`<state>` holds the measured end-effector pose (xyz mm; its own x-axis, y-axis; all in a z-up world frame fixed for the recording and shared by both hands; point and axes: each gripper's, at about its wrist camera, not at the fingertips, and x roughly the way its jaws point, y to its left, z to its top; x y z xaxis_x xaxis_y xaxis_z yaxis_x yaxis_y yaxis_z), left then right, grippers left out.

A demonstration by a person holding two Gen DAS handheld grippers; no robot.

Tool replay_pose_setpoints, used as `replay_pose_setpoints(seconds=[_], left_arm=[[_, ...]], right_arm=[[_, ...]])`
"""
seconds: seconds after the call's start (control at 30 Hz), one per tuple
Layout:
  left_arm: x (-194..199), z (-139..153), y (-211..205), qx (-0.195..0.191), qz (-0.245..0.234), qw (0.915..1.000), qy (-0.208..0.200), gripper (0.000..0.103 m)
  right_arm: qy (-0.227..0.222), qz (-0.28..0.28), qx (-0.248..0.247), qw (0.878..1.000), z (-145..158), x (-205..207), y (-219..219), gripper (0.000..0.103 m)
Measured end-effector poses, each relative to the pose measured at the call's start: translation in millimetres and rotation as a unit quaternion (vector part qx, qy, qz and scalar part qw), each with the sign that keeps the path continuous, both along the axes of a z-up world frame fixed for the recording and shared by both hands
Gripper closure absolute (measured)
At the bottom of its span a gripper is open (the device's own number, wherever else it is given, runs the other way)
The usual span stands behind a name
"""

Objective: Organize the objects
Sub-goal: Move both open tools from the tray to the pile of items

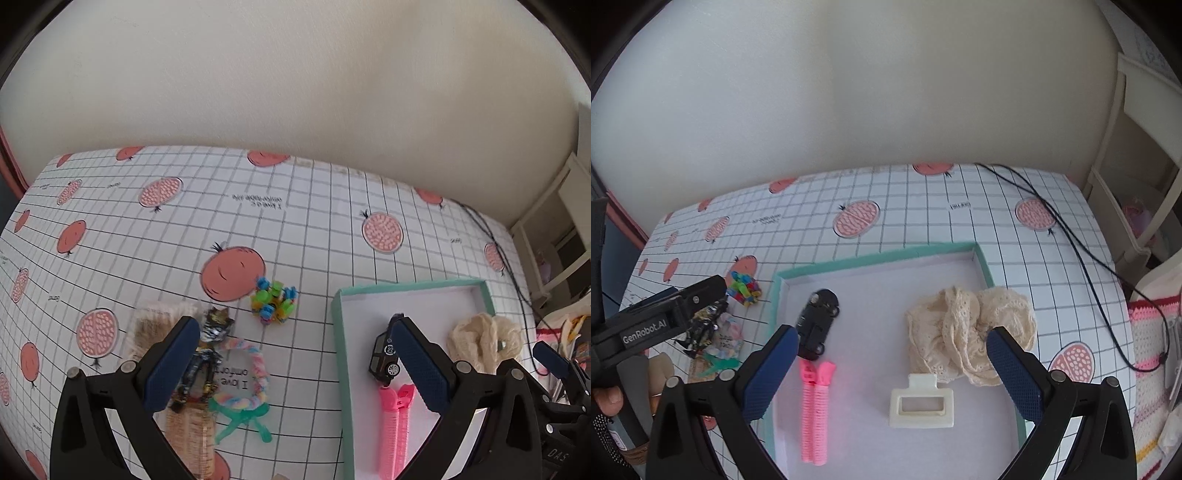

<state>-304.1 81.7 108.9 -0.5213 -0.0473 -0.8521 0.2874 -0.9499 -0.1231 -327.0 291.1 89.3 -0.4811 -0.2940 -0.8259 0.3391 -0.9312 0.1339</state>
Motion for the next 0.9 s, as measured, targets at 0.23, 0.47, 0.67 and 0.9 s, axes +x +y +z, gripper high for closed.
replay_pose_setpoints(seconds=[0.23,0.47,0.67,0.9], left_arm=[[16.5,21.8,-36.4,0.002,0.03,0.9994,0.017,0.0],[33.4,25.0,-78.4,-0.002,0.062,0.998,0.007,0.0],[46.4,26.7,-106.0,-0.002,0.085,0.9963,0.003,0.0],[55.8,-0.2,-118.2,0.027,0.106,0.9931,-0.042,0.0]], right_arm=[[0.034,0.023,-0.038,0.998,28.6,11.8,-20.1,0.0],[0.03,0.067,-0.036,0.997,31.7,23.4,-64.2,0.0],[0.024,0.101,-0.033,0.994,26.8,36.8,-99.1,0.0],[0.004,0.142,-0.012,0.99,9.8,52.5,-137.1,0.0]])
